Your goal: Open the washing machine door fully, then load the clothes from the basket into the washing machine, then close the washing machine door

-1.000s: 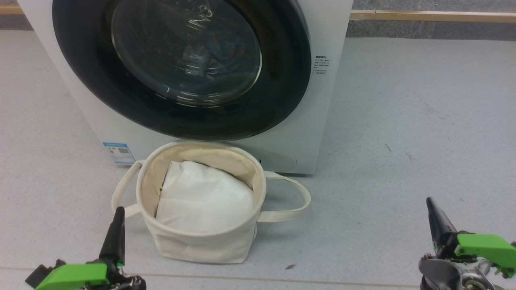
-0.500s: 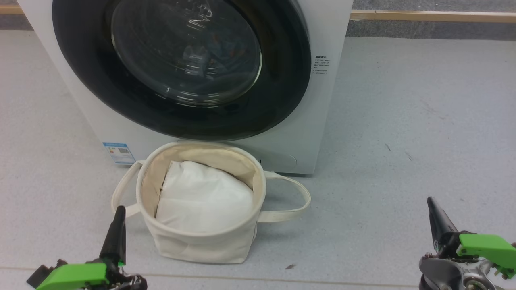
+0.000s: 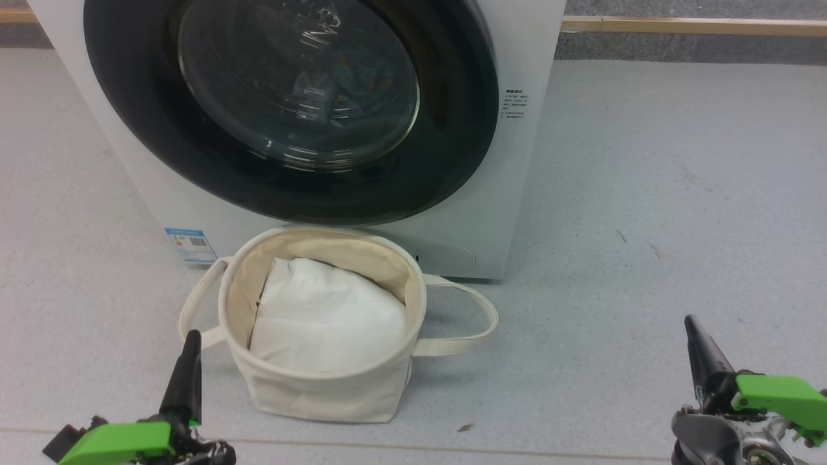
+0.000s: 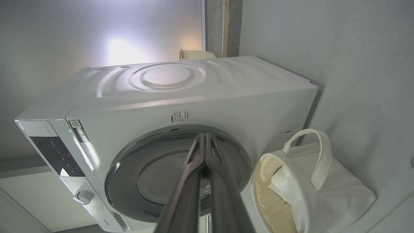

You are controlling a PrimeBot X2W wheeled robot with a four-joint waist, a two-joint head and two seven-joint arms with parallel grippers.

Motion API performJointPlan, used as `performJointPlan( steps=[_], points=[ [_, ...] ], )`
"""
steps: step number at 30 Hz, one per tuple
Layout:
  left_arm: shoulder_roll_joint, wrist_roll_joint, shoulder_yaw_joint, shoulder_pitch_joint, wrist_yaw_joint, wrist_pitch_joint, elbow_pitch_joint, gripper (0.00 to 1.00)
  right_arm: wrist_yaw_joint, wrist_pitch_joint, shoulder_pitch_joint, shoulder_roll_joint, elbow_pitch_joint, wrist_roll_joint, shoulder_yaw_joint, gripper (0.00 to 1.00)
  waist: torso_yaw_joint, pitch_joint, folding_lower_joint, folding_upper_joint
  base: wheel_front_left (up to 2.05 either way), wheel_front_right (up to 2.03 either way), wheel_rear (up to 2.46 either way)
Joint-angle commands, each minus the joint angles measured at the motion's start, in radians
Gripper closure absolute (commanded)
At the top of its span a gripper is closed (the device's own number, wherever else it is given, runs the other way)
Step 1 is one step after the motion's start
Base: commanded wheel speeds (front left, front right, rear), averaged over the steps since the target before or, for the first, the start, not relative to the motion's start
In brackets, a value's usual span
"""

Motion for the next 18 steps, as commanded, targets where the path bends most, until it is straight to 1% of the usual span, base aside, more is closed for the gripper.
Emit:
performJointPlan(
  steps=[1, 18],
  points=[
    [0.006, -0.004, 0.034, -0.024, -0.007, 0.008, -0.038, 1.0, 0.0, 0.009, -0.014, -0.002, -0.038, 0.005, 0.019, 1.0, 0.0, 0.0, 0.0, 0.0, 0.0, 0.0, 0.0],
    [0.006, -0.004, 0.034, -0.024, -0.007, 0.008, -0.038, 1.0, 0.0, 0.009, -0.014, -0.002, -0.038, 0.005, 0.019, 1.0, 0.0, 0.0, 0.0, 0.0, 0.0, 0.0, 0.0]
  ],
)
